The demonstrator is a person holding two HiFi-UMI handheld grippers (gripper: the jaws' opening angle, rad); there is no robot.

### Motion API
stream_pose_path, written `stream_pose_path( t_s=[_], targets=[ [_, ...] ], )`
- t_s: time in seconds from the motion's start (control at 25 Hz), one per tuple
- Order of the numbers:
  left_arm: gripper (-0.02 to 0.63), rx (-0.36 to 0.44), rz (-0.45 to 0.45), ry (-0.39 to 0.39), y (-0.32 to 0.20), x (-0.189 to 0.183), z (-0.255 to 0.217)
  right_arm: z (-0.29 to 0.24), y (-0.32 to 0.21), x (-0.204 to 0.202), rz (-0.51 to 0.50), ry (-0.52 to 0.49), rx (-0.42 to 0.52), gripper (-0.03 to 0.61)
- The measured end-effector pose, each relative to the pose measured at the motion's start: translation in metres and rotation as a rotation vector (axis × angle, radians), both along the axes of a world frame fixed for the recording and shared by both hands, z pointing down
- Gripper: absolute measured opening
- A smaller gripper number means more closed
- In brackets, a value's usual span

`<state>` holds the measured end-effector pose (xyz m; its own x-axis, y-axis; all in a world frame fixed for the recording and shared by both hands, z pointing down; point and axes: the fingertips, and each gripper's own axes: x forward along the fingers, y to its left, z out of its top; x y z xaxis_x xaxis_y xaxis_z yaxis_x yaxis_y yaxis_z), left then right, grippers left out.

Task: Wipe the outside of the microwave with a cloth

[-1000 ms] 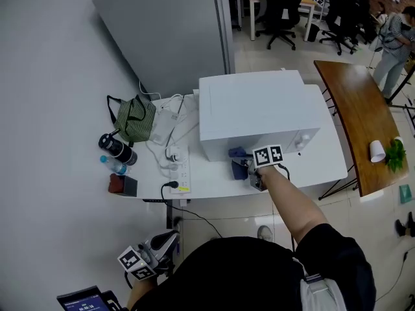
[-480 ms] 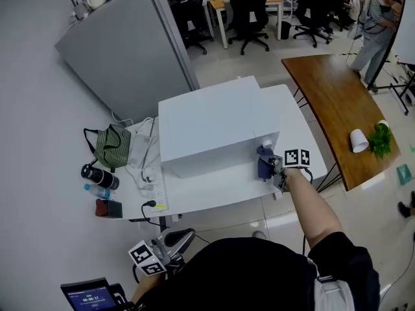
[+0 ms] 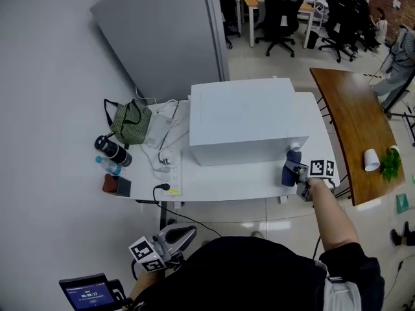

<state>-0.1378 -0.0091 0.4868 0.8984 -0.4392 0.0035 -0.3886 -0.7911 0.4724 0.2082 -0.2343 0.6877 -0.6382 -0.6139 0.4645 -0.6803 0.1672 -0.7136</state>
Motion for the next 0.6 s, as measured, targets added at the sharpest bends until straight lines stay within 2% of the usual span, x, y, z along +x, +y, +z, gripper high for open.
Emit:
stream_pose_path(
  t_s=[0.08, 0.2, 0.32, 0.44, 0.52, 0.6],
  targets=[
    [0.003, -0.011, -0.031, 0.005, 0.005, -0.024, 0.003, 0.006, 0.009, -0.096, -0.151, -0.042, -0.013, 0.092],
    [0.003, -0.025, -0.071, -0.002, 0.016, -0.059, 0.007, 0.020, 0.000, -0.237, -0.278, -0.119, -0.025, 0.092],
    [0.003, -0.046, -0.120, -0.023, 0.028, -0.093, 0.012, 0.039, -0.008, -0.343, -0.413, -0.117, -0.029, 0.092],
    [0.003, -0.072, -0.166, -0.051, 0.038, -0.122, 0.019, 0.048, -0.020, -0.397, -0.430, -0.120, -0.042, 0.092],
    [0.003, -0.083, -0.190, -0.063, 0.042, -0.133, 0.021, 0.053, -0.033, -0.399, -0.377, -0.120, -0.047, 0.092],
    [0.003, -0.085, -0.203, -0.068, 0.042, -0.135, 0.020, 0.057, -0.042, -0.379, -0.326, -0.119, -0.057, 0.092]
  ],
)
